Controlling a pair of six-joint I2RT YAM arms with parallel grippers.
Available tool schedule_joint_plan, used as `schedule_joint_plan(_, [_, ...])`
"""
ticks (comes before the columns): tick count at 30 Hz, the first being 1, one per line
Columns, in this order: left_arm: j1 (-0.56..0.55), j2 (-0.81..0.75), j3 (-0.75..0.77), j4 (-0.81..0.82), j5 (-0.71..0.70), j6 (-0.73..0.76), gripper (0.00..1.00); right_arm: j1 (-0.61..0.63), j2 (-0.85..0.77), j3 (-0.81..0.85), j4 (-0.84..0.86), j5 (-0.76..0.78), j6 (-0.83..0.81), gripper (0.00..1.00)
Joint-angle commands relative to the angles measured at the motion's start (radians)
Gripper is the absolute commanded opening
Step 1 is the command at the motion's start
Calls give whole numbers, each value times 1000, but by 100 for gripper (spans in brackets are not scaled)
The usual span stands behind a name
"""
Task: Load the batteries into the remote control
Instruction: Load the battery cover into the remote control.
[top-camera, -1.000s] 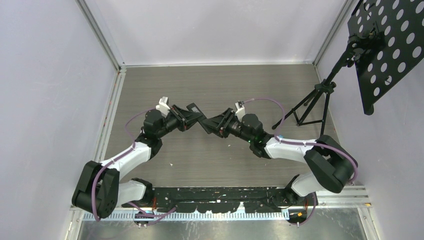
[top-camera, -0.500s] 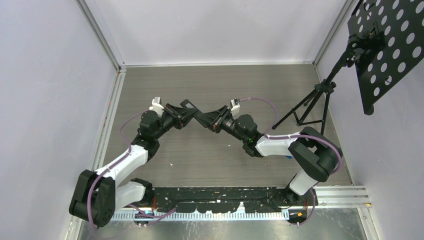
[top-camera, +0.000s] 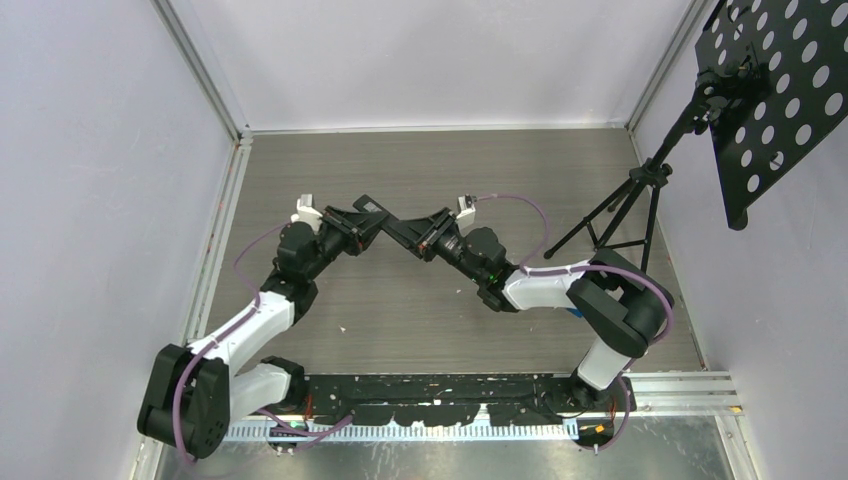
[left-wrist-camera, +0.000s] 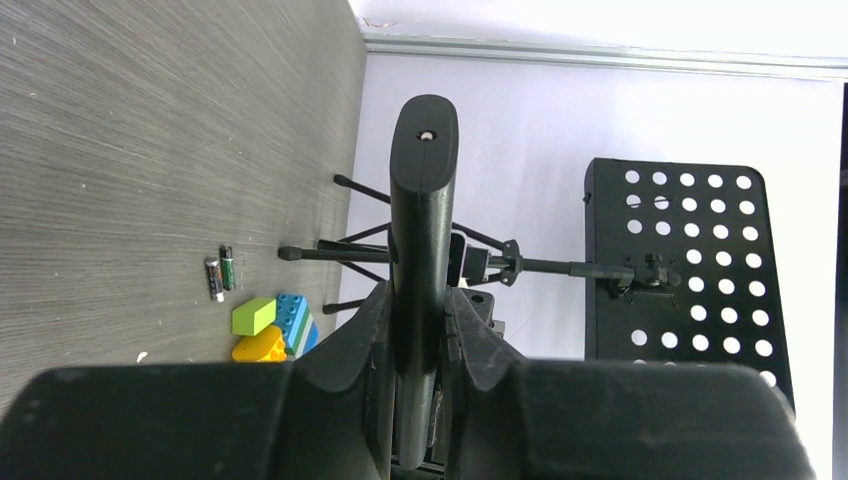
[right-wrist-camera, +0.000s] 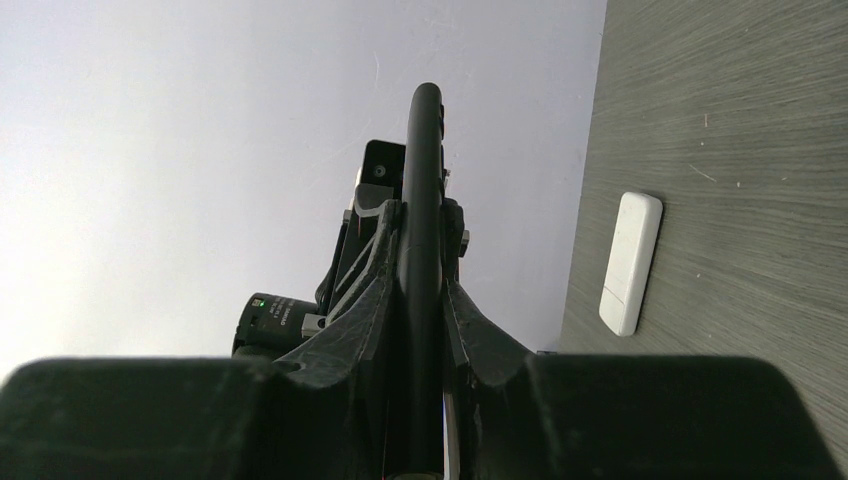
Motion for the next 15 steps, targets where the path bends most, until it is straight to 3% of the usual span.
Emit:
schedule_joint_plan(1, [-52, -62, 63, 53, 197, 16, 0, -5, 24, 32, -59, 75, -92, 18])
schedule_joint_plan(7, [-25, -79, 79, -64, 173, 166, 0, -46, -40, -62, 61, -113, -86, 27])
schedule_joint_plan(10, [3, -86, 104, -69, 220, 242, 0, -69, -88, -146, 219, -157, -68, 45])
schedule_joint_plan(15, [19, -95, 200, -201, 335, 412, 0, -81, -152, -164, 257, -275, -93, 76])
